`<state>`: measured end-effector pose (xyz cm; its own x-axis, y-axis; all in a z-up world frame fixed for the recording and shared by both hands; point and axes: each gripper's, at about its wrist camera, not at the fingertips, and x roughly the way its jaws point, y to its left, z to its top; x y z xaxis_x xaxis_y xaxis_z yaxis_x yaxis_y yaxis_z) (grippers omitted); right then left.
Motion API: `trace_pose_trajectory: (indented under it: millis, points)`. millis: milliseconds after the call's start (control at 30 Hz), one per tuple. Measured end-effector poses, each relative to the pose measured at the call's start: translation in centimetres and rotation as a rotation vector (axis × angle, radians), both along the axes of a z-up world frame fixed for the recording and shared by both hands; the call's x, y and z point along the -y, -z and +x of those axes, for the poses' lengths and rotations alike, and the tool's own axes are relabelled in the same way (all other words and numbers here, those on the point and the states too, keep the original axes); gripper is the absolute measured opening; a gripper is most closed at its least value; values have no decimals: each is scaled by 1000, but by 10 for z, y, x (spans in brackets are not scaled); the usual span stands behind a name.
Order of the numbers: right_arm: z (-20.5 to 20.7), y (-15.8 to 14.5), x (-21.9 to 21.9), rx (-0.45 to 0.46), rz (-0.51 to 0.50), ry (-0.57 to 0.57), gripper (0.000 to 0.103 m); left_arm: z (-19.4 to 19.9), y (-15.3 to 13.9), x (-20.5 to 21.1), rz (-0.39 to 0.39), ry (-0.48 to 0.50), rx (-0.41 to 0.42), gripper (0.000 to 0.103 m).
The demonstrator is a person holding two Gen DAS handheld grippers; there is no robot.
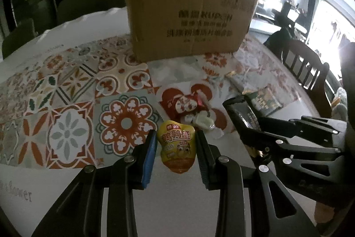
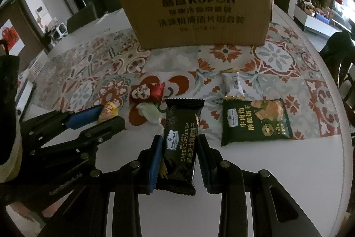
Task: Organize snacks
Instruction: 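Carry the yellow pouch and black bar in both tools over the box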
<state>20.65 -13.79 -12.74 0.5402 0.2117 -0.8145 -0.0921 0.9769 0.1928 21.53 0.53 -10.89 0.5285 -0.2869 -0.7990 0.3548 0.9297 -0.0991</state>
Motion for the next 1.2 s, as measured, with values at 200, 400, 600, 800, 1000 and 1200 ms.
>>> trace_pose_trajectory:
  millis: [200, 400, 600, 800, 1000, 1200]
  points:
    - [-6, -18, 5, 46, 19, 1, 33, -8, -25, 1, 4, -19, 64, 34]
    - [-9, -40, 9, 109, 24, 8, 33, -9, -50, 6, -18, -26, 112, 34]
    - [-9, -70, 17, 189, 31, 19, 33, -7, -77, 9, -40, -39, 160, 34]
    - [-6, -95, 24, 251, 37, 28, 33, 0, -103, 13, -51, -46, 213, 34]
    - [-2, -116, 28, 300, 55, 36, 33, 9, -128, 17, -64, -52, 266, 34]
    - [6, -136, 32, 344, 68, 38, 33, 19, -146, 18, -81, -54, 299, 34]
